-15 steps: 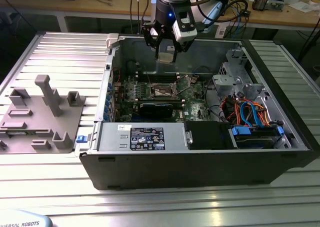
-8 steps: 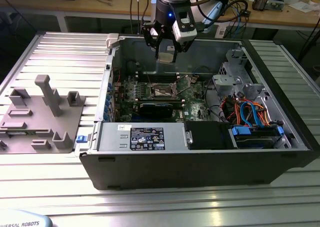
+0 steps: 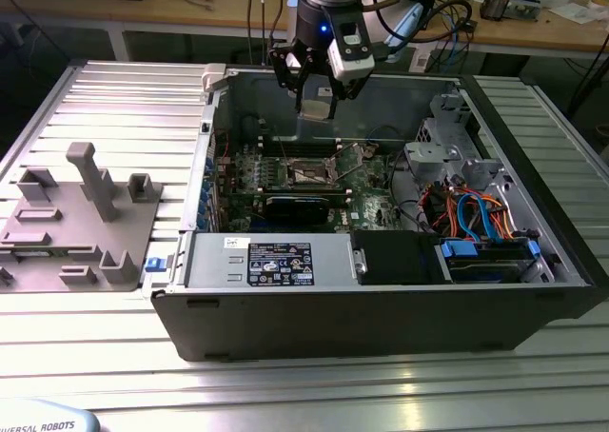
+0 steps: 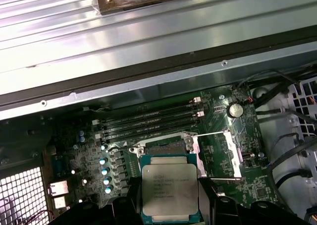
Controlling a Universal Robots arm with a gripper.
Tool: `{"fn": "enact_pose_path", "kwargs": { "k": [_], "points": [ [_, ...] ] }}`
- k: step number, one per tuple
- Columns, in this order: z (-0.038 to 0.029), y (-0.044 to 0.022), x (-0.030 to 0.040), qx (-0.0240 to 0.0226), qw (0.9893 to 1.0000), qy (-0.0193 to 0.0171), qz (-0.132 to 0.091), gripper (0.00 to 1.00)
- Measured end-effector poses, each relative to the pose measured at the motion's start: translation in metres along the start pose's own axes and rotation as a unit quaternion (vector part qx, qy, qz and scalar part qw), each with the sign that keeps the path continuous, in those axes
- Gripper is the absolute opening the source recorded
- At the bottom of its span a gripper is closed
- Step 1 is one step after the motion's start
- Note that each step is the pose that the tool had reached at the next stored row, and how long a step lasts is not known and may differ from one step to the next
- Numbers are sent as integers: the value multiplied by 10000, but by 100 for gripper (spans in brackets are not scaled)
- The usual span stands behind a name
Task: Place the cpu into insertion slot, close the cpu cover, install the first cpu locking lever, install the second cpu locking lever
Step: 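Place the cpu into insertion slot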
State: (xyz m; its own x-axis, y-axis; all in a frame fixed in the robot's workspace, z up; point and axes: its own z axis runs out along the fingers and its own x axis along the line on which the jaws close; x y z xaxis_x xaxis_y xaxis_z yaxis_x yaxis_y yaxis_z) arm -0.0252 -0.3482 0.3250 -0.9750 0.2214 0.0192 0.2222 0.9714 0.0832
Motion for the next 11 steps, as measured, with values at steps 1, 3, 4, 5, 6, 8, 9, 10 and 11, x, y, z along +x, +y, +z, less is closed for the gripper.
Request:
{"fn": "enact_pose_path", "kwargs": {
  "k": [1, 3, 4, 5, 6, 8, 9, 10, 11],
  "points": [
    [0, 0, 0, 0, 10000, 0, 4, 54],
    [0, 0, 0, 0, 10000, -1, 13, 54],
    [1, 0, 0, 0, 10000, -1, 17, 54],
    [1, 0, 0, 0, 10000, -2, 22, 54],
    [1, 0, 0, -1, 10000, -2, 28, 54],
    [2, 0, 0, -1, 10000, -3, 39, 54],
    [2, 0, 0, -1, 10000, -4, 46, 54],
    [3, 0, 0, -1, 10000, -4, 50, 54],
    [3, 0, 0, -1, 10000, -4, 55, 54]
  ]
}}
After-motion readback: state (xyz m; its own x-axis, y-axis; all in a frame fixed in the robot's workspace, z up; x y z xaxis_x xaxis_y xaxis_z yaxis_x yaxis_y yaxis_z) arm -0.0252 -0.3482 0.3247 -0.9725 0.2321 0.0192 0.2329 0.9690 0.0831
